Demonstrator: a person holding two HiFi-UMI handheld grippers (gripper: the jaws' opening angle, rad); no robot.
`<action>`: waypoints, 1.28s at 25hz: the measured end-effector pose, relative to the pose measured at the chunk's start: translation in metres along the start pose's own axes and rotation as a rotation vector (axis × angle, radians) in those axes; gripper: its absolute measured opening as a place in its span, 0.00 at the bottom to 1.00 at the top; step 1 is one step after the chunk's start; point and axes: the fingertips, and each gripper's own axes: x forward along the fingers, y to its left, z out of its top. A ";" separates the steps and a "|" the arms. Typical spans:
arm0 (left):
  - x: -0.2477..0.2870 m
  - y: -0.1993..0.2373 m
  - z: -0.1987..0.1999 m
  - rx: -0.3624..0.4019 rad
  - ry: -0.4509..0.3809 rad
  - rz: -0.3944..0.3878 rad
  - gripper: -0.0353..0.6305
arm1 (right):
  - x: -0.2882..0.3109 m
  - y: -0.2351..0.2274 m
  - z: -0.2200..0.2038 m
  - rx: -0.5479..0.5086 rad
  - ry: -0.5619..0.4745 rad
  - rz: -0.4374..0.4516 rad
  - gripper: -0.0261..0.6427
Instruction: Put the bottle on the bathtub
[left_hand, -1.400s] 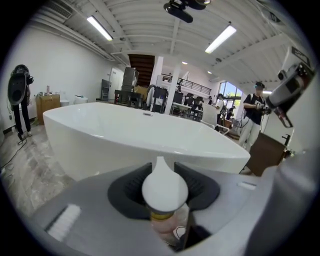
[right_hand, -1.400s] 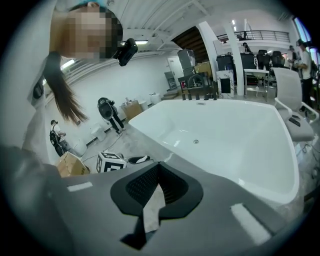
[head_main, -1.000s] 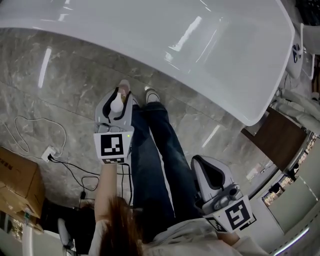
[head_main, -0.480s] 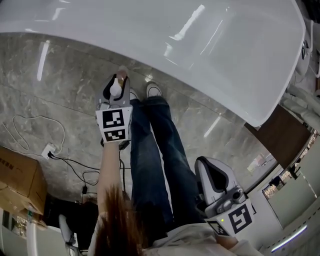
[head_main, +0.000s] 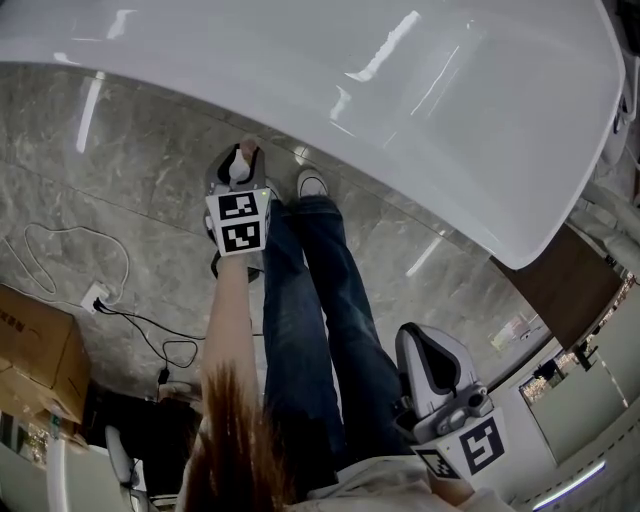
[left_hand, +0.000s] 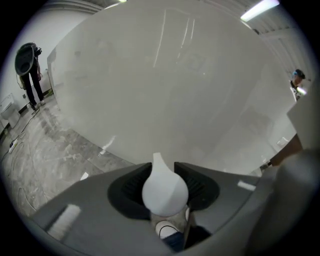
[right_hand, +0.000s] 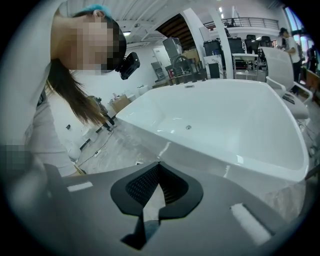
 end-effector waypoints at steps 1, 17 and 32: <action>0.005 0.002 -0.004 -0.002 0.010 0.005 0.33 | 0.001 -0.001 0.000 0.002 0.001 -0.001 0.04; 0.072 -0.002 -0.056 0.075 0.109 -0.031 0.33 | 0.015 -0.018 -0.035 0.053 0.058 -0.020 0.04; 0.090 -0.003 -0.086 0.055 0.199 -0.036 0.34 | 0.023 -0.013 -0.032 0.041 0.067 -0.008 0.04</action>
